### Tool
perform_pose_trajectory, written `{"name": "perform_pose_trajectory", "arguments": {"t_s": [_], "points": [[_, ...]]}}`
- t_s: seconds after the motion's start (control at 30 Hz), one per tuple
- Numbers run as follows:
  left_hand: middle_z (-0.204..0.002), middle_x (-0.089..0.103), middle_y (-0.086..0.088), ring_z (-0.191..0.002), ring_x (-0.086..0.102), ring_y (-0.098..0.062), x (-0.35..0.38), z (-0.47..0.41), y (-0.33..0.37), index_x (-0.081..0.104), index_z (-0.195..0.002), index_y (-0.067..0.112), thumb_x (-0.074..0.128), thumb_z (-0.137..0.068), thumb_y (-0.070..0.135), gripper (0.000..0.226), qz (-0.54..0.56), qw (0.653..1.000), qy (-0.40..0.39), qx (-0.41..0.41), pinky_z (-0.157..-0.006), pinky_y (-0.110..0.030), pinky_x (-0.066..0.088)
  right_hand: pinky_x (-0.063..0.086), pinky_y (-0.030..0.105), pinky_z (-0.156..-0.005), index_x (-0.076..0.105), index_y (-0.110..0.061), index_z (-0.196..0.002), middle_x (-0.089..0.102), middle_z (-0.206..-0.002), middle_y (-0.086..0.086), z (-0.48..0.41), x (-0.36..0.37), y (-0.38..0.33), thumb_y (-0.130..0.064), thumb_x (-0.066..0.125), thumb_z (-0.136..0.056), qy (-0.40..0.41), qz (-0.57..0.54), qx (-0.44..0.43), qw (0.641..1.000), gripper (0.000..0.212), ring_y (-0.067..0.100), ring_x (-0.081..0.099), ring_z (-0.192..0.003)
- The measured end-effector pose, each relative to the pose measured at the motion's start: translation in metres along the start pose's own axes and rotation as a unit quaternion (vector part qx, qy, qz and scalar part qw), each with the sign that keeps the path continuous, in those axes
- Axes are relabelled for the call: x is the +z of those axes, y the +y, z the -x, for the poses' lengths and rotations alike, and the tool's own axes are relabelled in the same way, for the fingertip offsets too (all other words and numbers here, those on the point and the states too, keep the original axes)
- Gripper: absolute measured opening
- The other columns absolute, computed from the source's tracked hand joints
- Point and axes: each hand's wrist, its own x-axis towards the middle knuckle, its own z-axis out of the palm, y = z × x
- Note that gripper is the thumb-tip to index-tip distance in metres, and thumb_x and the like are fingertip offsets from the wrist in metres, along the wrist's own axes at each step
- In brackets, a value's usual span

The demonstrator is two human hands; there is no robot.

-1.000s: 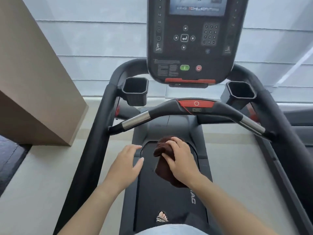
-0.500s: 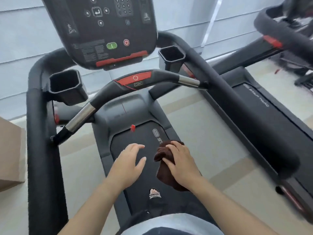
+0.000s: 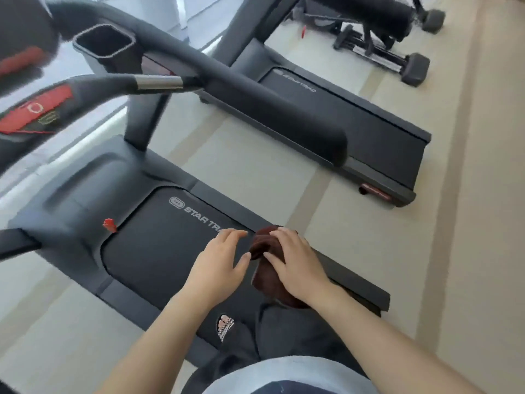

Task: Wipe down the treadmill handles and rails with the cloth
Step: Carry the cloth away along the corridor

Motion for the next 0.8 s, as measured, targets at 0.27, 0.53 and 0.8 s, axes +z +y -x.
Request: {"name": "perform_pose_trajectory", "arguments": {"t_s": [0.27,0.53,0.8], "points": [[-0.138,0.044,0.005,-0.117,0.049,-0.016,0.056,-0.034,0.086,0.041,-0.132,0.024,0.048,-0.091,0.032,0.042,-0.045,0.984,-0.116,0.131,-0.09,-0.026,0.039,0.034,0.04,-0.106,0.041,-0.019,-0.132,0.039,-0.143,0.0,0.083,-0.044,0.096,-0.041,0.05,-0.092,0.131,-0.047,0.17,0.975,0.046,0.021,0.034,-0.131],[-0.137,0.044,0.004,-0.086,0.058,-0.019,0.169,-0.043,0.231,0.043,-0.13,0.022,0.049,-0.091,0.031,0.041,-0.093,0.923,-0.236,0.289,-0.079,-0.028,0.041,0.031,0.037,-0.108,0.041,-0.014,-0.134,0.038,-0.145,0.004,0.195,-0.087,0.204,-0.038,0.049,-0.094,0.246,-0.093,0.295,0.919,0.048,0.021,0.032,-0.134],[-0.139,0.043,0.004,-0.106,0.055,-0.024,0.322,-0.016,0.385,0.043,-0.131,0.024,0.049,-0.091,0.032,0.041,-0.142,0.852,-0.325,0.385,-0.094,-0.031,0.04,0.036,0.041,-0.105,0.047,-0.014,-0.13,0.044,-0.14,0.004,0.337,-0.125,0.336,-0.035,0.051,-0.093,0.347,-0.153,0.402,0.833,0.043,0.025,0.041,-0.127]]}}
